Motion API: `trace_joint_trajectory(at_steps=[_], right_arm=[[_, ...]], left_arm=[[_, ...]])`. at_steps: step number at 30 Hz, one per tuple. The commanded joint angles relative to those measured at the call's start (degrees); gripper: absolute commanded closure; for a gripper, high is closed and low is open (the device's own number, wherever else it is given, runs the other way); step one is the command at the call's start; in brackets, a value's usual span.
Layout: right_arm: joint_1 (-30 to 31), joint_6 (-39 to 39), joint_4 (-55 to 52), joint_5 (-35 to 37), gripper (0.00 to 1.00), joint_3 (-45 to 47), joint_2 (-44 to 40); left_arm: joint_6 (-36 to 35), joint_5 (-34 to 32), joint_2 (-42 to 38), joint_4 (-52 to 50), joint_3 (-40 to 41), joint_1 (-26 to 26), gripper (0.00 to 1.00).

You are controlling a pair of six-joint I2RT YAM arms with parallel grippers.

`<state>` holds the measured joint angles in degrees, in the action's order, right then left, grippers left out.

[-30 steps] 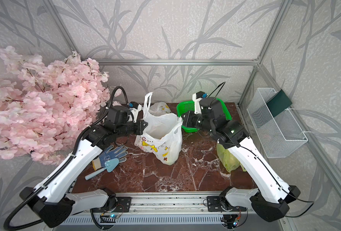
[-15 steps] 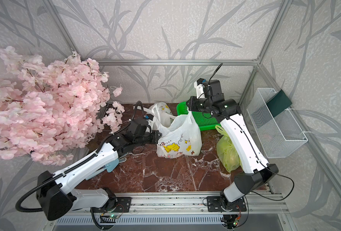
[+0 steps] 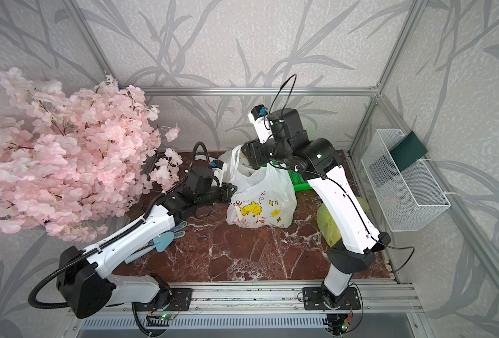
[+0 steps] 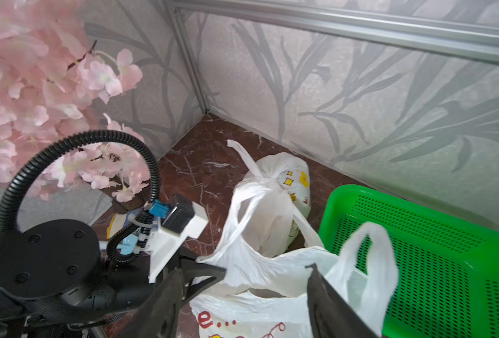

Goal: Place the pears into plastic bags & tie knots
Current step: Tie the plastic bag at the center of the board.

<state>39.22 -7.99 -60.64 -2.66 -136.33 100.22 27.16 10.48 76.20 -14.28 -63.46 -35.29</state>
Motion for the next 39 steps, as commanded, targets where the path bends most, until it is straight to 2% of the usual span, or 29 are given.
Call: trace_joint_trajectory(at_steps=[1,7,11,13,15,16,17,18,21,23,24,27,30,35,39], right_arm=[[0.9,0.1,-0.8,-1.6,0.30,-1.0,6.5],[-0.1,-5.0,3.6,-2.0,0.29,-3.9,12.9],[-0.2,-7.3,3.3,-4.9,0.32,-10.0,18.5],[-0.3,-8.2,3.2,-6.5,0.42,-12.6,20.7],[-0.3,-8.8,2.7,-8.3,0.65,-15.2,21.8],[-0.3,-8.9,2.5,-8.6,0.73,-16.1,21.9],[-0.3,-9.0,2.3,-9.0,0.80,-16.6,21.6],[-0.3,-8.9,2.4,-9.5,0.84,-16.7,20.9],[-0.3,-8.8,1.7,-12.3,0.90,-15.8,18.7],[-0.2,-8.9,1.0,-14.7,0.91,-14.2,17.3],[-0.2,-9.0,1.1,-15.7,0.90,-12.9,16.5],[-0.1,-9.8,3.1,-17.8,0.91,-8.2,13.5],[-0.1,-10.8,5.1,-19.4,0.91,-4.7,11.0],[-0.3,-12.0,5.9,-22.3,0.91,-3.3,9.6],[-1.3,-14.6,8.2,-26.6,0.91,-1.1,8.6]], left_arm=[[-1.1,2.2,-1.4,4.6,1.6,0.1,0.98],[-0.8,2.7,-1.7,6.9,3.9,0.1,0.99],[-1.0,3.0,-2.0,7.7,4.8,0.1,0.99],[-2.0,2.9,-2.6,7.7,5.1,0.1,0.99],[-3.6,2.8,-3.3,7.5,5.4,0.2,0.98],[-4.3,2.6,-3.7,7.2,5.8,0.5,0.95],[-4.5,1.8,-4.6,6.5,6.4,1.1,0.89],[-5.5,1.4,-5.8,6.2,7.2,1.9,0.78],[-13.5,4.0,-11.0,11.5,11.3,3.9,0.41],[-18.3,6.5,-12.7,15.1,12.1,5.0,0.26],[-20.6,6.8,-12.8,16.6,12.0,5.2,0.21],[-26.4,9.4,-11.5,22.0,12.3,6.2,0.14],[-29.0,14.9,-9.1,28.9,12.8,6.4,0.11],[-28.7,19.1,-4.8,40.9,13.3,6.4,0.10],[-27.2,22.6,-1.1,44.4,10.5,6.5,0.16]])
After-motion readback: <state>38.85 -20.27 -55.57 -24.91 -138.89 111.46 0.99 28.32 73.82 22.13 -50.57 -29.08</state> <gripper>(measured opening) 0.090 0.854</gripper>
